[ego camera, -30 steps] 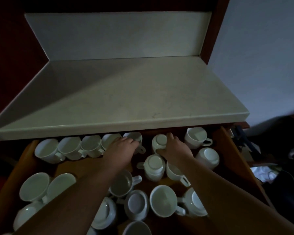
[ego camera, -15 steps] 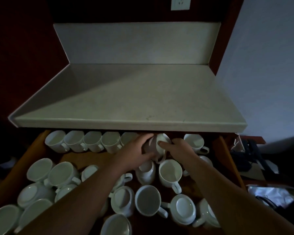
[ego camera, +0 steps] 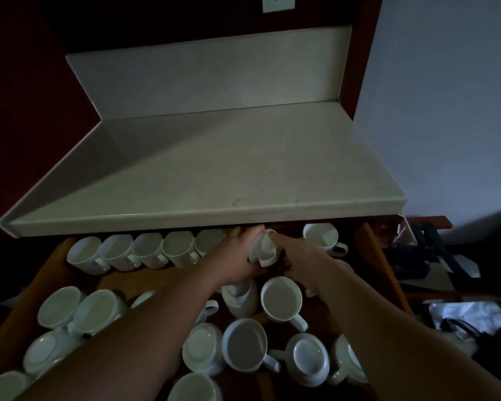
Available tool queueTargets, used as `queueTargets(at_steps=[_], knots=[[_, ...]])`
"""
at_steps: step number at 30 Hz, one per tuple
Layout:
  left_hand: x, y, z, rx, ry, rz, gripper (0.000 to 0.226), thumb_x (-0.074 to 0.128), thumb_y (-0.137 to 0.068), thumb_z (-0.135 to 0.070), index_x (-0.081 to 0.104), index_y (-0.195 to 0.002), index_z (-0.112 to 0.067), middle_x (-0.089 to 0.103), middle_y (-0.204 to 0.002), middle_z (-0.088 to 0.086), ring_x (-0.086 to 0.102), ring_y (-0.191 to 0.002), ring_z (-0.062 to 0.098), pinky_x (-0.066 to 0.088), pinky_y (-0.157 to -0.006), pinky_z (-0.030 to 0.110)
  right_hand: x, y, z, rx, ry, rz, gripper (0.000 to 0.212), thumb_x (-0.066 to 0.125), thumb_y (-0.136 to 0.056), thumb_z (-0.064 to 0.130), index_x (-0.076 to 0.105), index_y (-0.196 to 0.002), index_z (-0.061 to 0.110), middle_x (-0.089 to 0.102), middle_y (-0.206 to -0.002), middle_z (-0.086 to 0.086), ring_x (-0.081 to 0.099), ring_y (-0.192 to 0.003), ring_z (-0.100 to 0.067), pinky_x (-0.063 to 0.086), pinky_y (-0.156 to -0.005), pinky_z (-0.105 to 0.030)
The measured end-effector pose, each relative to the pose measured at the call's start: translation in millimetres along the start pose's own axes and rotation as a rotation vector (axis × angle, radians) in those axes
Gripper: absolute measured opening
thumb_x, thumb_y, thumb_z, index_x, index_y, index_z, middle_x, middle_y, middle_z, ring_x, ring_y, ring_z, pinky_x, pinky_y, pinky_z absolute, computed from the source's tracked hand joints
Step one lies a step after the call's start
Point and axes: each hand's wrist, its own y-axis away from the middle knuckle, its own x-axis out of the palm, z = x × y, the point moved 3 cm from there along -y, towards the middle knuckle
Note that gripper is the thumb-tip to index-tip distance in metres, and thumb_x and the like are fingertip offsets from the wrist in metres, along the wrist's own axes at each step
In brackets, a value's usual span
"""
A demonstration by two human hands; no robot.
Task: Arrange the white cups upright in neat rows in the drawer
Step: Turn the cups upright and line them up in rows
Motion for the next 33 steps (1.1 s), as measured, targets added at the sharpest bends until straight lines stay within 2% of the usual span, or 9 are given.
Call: queueTargets(at_steps=[3, 5, 7, 10, 13, 15, 27, 30, 33], knots=[[4, -6, -2, -0.055, -0.064, -0.009, 0.100, 0.086, -0.078, -0.043, 0.028, -0.156, -0.024, 0.045, -0.152, 0.015, 0.053, -0.132, 0.034, 0.050, -0.103, 0.046, -10, 8, 11, -0.135, 0.545, -0.137, 0.035, 0.062, -0.096, 0.046, 0.068, -0.101, 0.011, 0.070, -0.084, -0.005, 0.066, -0.074, -0.019, 0.055, -0.070, -0.036], [8, -9, -5, -0.084, -0.132, -0.017, 0.086, 0.084, -0.078, -0.043, 0.037, -0.144, -0.017, 0.054, -0.141, 0.017, 0.059, -0.120, 0.035, 0.054, -0.094, 0.046, -23, 23, 18, -0.295, 0.831, -0.262, 0.037, 0.059, -0.097, 0.042, 0.065, -0.122, 0.016, 0.071, -0.111, -0.004, 0.065, -0.084, -0.015, 0.053, -0.069, -0.031], [12, -11, -8, -0.082, -0.188, -0.019, 0.081, 0.083, -0.077, -0.047, 0.043, -0.140, -0.016, 0.053, -0.141, 0.014, 0.059, -0.120, 0.034, 0.054, -0.095, 0.045, -38, 38, 18, -0.414, 0.991, -0.379, 0.047, 0.056, -0.100, 0.038, 0.053, -0.143, 0.017, 0.056, -0.140, -0.005, 0.057, -0.117, -0.020, 0.050, -0.093, -0.032], [17, -15, -14, -0.084, -0.257, -0.002, 0.090, 0.079, -0.080, -0.061, 0.043, -0.150, -0.018, 0.040, -0.148, 0.011, 0.050, -0.131, 0.035, 0.046, -0.105, 0.043, -57, 41, 11, -0.481, 1.266, -0.514, 0.060, 0.056, -0.099, 0.044, 0.042, -0.149, 0.013, 0.045, -0.149, -0.009, 0.037, -0.139, -0.028, 0.035, -0.114, -0.040], [23, -18, -16, -0.083, -0.308, -0.019, 0.091, 0.075, -0.082, -0.063, 0.040, -0.152, -0.017, 0.040, -0.148, 0.012, 0.046, -0.134, 0.034, 0.042, -0.107, 0.041, -73, 22, 3, -0.280, 1.244, -0.468, 0.091, 0.057, -0.098, 0.052, 0.015, -0.161, 0.003, 0.025, -0.165, -0.019, 0.024, -0.153, -0.037, 0.026, -0.123, -0.046], [25, -21, -16, -0.089, -0.293, -0.043, 0.094, 0.075, -0.083, -0.060, 0.034, -0.155, -0.015, 0.043, -0.150, 0.013, 0.045, -0.136, 0.034, 0.041, -0.111, 0.041, -76, 12, 2, -0.202, 1.190, -0.420, 0.097, 0.058, -0.097, 0.053, 0.008, -0.161, -0.001, 0.027, -0.162, -0.024, 0.032, -0.149, -0.040, 0.035, -0.119, -0.048], [27, -17, -3, 0.028, -0.267, -0.107, 0.090, 0.066, -0.097, -0.047, 0.016, -0.165, -0.016, 0.021, -0.170, 0.008, 0.028, -0.152, 0.031, 0.030, -0.122, 0.042, -49, -6, 4, -0.252, 1.105, -0.386, 0.078, 0.068, -0.094, 0.046, 0.032, -0.150, 0.007, 0.048, -0.139, -0.015, 0.056, -0.123, -0.033, 0.052, -0.101, -0.043], [18, -10, 4, 0.148, -0.246, -0.126, 0.069, 0.067, -0.095, -0.023, 0.039, -0.157, -0.016, 0.033, -0.167, 0.005, 0.038, -0.147, 0.028, 0.039, -0.116, 0.040, -41, -6, 3, -0.271, 1.066, -0.354, 0.074, 0.070, -0.093, 0.045, 0.035, -0.146, 0.007, 0.048, -0.136, -0.015, 0.057, -0.119, -0.033, 0.049, -0.095, -0.040], [21, -12, 11, 0.283, -0.355, -0.097, 0.026, 0.068, -0.085, -0.014, 0.070, -0.111, -0.013, 0.067, -0.126, 0.010, 0.059, -0.124, 0.033, 0.053, -0.098, 0.043, -38, -7, 5, -0.268, 1.055, -0.357, 0.072, 0.070, -0.093, 0.044, 0.036, -0.144, 0.007, 0.049, -0.137, -0.015, 0.058, -0.119, -0.034, 0.050, -0.094, -0.040]])
